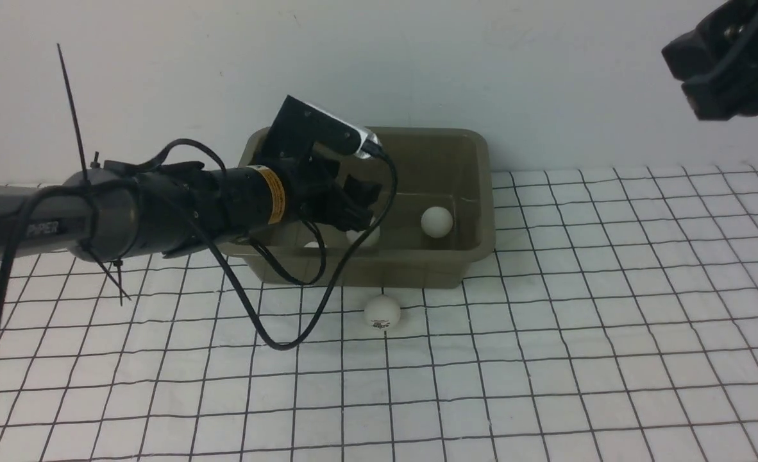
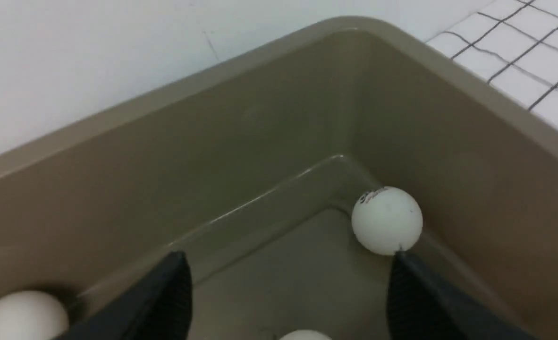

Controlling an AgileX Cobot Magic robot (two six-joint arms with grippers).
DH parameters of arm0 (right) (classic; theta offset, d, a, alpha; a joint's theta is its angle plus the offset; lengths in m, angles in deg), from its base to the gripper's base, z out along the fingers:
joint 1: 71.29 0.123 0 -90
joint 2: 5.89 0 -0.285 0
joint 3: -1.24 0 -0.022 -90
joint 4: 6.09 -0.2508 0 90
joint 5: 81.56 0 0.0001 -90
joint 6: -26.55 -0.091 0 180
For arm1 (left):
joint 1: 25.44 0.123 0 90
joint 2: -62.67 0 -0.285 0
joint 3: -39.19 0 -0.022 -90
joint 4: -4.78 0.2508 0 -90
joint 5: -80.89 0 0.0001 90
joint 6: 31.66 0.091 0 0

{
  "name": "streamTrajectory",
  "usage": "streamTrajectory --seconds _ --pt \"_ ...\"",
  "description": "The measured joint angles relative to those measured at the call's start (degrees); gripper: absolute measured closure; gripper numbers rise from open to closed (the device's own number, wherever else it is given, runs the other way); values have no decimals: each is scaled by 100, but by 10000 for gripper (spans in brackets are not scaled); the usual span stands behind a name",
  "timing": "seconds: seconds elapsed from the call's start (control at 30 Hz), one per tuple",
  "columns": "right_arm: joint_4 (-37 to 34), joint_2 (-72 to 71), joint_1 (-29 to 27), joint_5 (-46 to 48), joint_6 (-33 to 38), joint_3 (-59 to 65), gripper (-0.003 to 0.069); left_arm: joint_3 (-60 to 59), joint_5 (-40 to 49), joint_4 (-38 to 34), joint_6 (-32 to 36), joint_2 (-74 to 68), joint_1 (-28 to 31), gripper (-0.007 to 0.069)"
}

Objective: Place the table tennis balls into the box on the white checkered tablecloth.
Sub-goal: 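Drop the ball into the bin, then reach for and grasp a ping pong ball on the table beside the basket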

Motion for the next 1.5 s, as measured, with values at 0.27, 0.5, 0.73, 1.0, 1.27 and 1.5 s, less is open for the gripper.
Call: streamTrajectory --seconds 0.27,0.5,0.73,1.0,1.27,1.5 --pt "0 0 0 9 0 0 239 -45 -675 3501 -4165 1663 -314 228" --pt "-66 0 0 12 5 0 239 -611 -1500 3853 -5143 2111 -346 403" --pt "-158 0 0 16 11 0 239 -1508 -1792 3922 -5297 2116 -686 461" --pt "-178 0 0 16 16 0 239 -1614 -1609 3922 -5060 2116 -1344 461" --pt "-178 0 0 16 16 0 239 -1614 -2697 3922 -5828 2116 -1354 461" --pt "-178 0 0 16 16 0 239 -1614 -3572 3924 -6290 2121 -1354 461"
